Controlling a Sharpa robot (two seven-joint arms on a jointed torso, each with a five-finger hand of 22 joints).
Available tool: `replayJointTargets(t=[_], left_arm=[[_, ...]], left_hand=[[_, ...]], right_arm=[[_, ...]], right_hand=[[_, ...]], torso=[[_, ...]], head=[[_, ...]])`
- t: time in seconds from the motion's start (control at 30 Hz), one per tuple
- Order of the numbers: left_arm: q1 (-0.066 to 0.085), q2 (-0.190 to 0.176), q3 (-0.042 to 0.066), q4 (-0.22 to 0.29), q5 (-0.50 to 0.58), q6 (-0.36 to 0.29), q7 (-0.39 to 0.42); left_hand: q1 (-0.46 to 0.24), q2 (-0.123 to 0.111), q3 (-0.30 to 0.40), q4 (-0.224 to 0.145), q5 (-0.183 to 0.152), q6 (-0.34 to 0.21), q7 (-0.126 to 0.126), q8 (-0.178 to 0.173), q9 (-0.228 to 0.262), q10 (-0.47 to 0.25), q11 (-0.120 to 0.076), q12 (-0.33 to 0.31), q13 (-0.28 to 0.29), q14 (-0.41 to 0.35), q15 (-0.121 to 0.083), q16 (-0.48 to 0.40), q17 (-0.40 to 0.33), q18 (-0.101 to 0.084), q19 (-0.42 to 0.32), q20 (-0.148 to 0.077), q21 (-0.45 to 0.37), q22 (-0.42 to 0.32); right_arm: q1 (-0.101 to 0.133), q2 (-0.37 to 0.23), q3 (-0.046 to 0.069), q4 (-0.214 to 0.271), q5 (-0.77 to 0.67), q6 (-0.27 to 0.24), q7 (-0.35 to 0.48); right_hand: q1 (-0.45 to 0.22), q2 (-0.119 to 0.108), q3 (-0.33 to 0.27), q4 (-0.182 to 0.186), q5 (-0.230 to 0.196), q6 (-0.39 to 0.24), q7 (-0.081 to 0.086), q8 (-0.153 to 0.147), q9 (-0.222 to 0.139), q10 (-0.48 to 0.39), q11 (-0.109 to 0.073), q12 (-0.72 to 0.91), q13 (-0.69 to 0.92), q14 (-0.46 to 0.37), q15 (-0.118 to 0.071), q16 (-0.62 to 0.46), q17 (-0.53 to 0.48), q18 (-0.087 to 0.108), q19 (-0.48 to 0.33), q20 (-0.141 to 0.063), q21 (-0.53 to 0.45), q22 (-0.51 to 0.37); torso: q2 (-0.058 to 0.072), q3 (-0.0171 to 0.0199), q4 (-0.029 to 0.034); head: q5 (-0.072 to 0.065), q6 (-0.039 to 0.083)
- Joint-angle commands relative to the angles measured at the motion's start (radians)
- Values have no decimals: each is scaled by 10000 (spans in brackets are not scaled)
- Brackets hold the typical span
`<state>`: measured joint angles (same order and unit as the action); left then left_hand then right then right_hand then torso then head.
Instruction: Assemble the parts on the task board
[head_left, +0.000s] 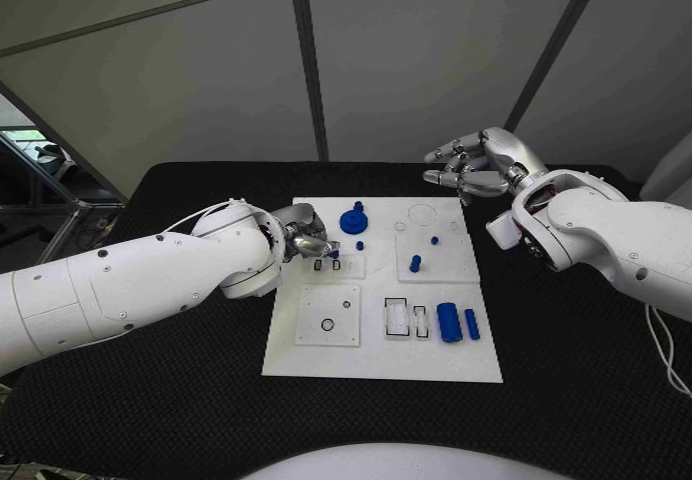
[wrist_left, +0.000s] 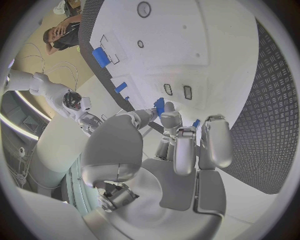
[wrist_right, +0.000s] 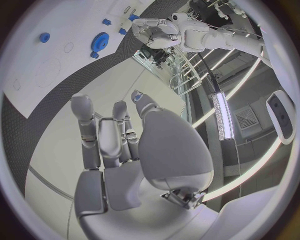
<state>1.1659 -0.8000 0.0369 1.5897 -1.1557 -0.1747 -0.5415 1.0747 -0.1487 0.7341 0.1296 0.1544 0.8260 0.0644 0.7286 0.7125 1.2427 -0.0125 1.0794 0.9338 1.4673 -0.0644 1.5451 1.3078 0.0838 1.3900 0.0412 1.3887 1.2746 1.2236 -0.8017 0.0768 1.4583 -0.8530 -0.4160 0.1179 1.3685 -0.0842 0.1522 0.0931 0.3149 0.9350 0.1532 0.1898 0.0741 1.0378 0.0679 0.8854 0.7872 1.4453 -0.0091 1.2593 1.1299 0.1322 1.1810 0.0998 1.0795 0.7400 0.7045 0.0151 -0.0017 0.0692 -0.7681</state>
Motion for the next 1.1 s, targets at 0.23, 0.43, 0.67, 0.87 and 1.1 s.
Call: replayJointTargets(t=[0.23, 0.43, 0.67, 0.87, 1.1], left_arm=[[-2, 135, -27, -86, -665, 396, -347], [-3, 207, -67, -145, -676, 708, -437], [-3, 325, -104, -299, -678, 859, -475], [-3, 386, -115, -369, -679, 895, -456], [-3, 405, -119, -365, -678, 978, -440]], left_hand=[[-128, 9, 1805, -1695, 51, 30, -62, 46, 26, 46, -31, -62, -56, 959, -74, 63, 2411, -176, 56, 5, 43, 22], [-155, -5, 1831, -1702, 54, 30, -69, 64, 40, 54, -36, -61, -59, 960, -78, 64, 2412, -181, 69, 1, 56, 44], [-208, -41, 1858, -1714, 63, 32, -82, 102, 66, 71, -45, -55, -61, 960, -84, 64, 2412, -187, 86, -5, 73, 74], [-249, -68, 1866, -1720, 60, 33, -95, 132, 88, 92, -54, -43, -57, 960, -90, 63, 2411, -193, 104, -10, 91, 107], [-292, -89, 1862, -1717, 52, 40, -110, 163, 108, 115, -63, -29, -50, 961, -97, 65, 2414, -195, 110, -14, 97, 119]], right_arm=[[21, 23, 10, 12, -71, 16, 24], [20, 44, 10, 1, -72, 26, 25], [19, 72, 10, -13, -72, 38, 30], [19, 88, 10, -21, -72, 44, 35], [18, 108, 10, -39, -73, 55, 36]], right_hand=[[-80, 14, 13, 65, 101, -20, 39, -46, -18, -81, 12, -29, -15, -57, 21, -57, 11, 170, -38, -2, -43, -17], [-81, 16, 18, 71, 133, -20, 39, -44, -18, -81, 12, -28, -19, -58, 21, -62, 9, 170, -32, -3, -45, -15], [-79, 18, 26, 79, 175, -21, 39, -43, -20, -84, 11, -28, -25, -56, 20, -63, 15, 169, -27, -3, -51, -17], [-78, 18, 27, 80, 178, -21, 39, -43, -20, -84, 11, -28, -25, -55, 20, -63, 16, 169, -26, -3, -52, -17], [-79, 19, 31, 85, 204, -21, 39, -42, -20, -79, 11, -20, -20, -53, 19, -61, 22, 170, -24, -4, -57, -22]], torso=[[17, -12, -16], [21, -8, -10], [13, -10, -13], [11, -8, -6], [13, -5, -5]], head=[[9, -29], [17, -65], [1, -97], [-11, -116], [-17, -134]])
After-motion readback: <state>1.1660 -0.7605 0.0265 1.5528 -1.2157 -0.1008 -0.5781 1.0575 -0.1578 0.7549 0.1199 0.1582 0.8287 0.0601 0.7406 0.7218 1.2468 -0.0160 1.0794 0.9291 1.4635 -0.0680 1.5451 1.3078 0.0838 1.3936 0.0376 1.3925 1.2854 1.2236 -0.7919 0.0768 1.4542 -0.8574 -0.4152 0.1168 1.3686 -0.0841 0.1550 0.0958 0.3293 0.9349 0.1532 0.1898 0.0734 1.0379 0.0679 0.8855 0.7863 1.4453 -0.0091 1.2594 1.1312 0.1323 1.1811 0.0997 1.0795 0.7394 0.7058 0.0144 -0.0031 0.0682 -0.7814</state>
